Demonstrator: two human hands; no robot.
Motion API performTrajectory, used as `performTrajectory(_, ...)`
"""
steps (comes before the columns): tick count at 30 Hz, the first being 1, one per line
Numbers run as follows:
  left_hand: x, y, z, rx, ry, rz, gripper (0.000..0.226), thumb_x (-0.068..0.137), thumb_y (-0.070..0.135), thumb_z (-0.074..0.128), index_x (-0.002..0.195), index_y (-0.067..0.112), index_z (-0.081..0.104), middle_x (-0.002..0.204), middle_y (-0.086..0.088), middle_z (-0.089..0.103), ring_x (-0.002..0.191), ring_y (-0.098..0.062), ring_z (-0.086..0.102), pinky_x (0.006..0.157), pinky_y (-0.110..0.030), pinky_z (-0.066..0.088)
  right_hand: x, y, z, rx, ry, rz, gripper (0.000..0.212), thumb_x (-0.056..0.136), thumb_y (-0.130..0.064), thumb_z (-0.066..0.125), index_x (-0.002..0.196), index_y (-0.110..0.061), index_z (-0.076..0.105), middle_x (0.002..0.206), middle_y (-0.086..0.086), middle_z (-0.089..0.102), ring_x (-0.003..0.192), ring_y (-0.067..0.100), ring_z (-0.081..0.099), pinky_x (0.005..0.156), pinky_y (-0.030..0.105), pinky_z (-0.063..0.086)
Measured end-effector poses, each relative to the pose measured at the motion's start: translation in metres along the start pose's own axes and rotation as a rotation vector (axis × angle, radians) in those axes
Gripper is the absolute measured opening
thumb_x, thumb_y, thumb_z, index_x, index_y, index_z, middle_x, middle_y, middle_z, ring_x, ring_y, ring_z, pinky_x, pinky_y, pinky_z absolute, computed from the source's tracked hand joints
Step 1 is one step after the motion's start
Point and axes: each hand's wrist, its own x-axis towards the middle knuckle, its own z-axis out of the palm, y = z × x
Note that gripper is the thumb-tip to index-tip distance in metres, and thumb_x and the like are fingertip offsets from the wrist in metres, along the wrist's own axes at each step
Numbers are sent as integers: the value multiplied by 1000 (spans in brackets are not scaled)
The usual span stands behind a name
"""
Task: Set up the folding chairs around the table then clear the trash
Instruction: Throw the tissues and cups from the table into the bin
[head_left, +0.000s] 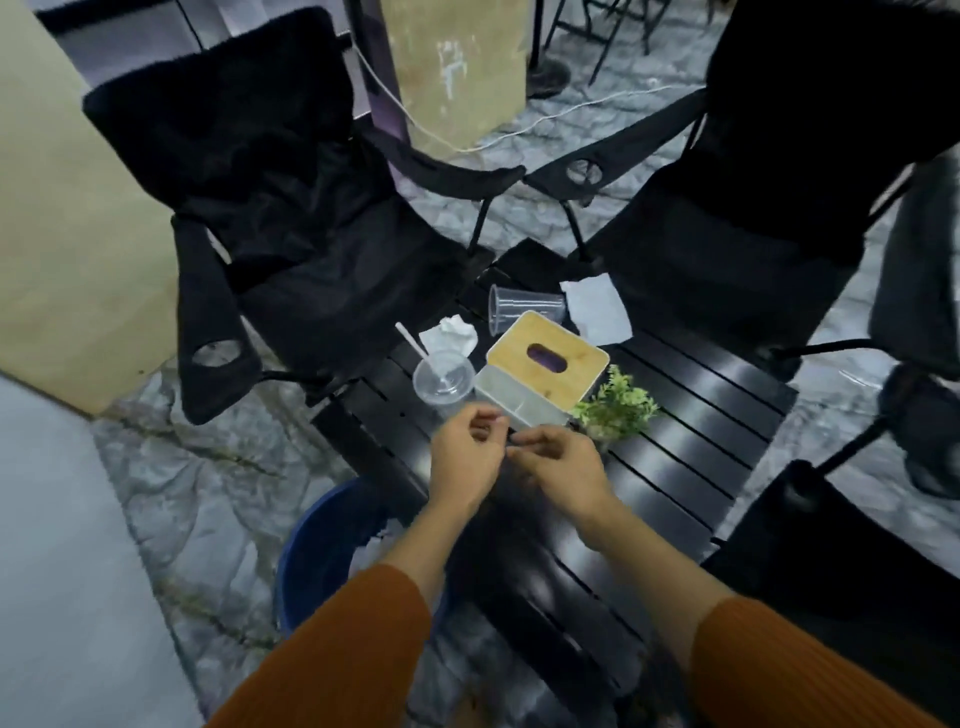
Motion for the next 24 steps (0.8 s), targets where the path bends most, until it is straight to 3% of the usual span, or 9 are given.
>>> performTrajectory(4,34,52,44,14,-27,151,9,85,16,64,92,16,70,89,1,71,82,-13,66,81,-33,56,24,-22,-54,103,193,-65,9,81,-13,73,87,-14,67,74,8,65,63,18,61,60,31,49)
performTrajectory(7,72,77,65,73,-3,210,8,84,18,62,88,19,69,88,1,71,85,-15,66,78,-30,53,53,-26,-90,95,391,-81,10,80,-17,73,89,-14,68,81,8,68,71,18,64,67,33,55)
performTrajectory(12,153,85,90,106,152,76,18,83,17,62,99,12,66,105,-10,65,99,-25,60,88,-34,49,113,-20,-123,41,567,-46,15,83,-16,69,97,-14,65,83,1,66,72,13,62,70,32,55)
performTrajectory(15,201,73,101,139,183,-101,31,79,24,68,106,9,63,110,-13,62,103,-32,59,89,-44,52,154,-15,-130,-76,579,-15,22,85,-14,67,106,-10,63,94,2,63,73,5,57,64,19,45)
performTrajectory(18,237,61,108,227,177,-205,49,79,31,72,121,11,55,125,-12,57,115,-33,53,98,-47,47,201,-6,-132,-217,539,20,25,86,-13,65,110,-12,62,108,5,62,82,15,59,72,26,44)
performTrajectory(21,263,56,118,465,56,39,61,81,27,72,136,19,45,142,-2,46,134,-26,36,110,-44,31,246,2,-132,-355,464,39,30,86,-10,62,116,-16,59,116,7,57,89,19,56,78,30,45)
performTrajectory(24,291,56,132,799,-224,234,72,78,33,74,140,27,39,148,4,41,143,-21,25,119,-45,11,284,7,-131,-577,386,38,40,88,-10,61,127,-20,54,132,6,48,117,25,47,91,39,47)
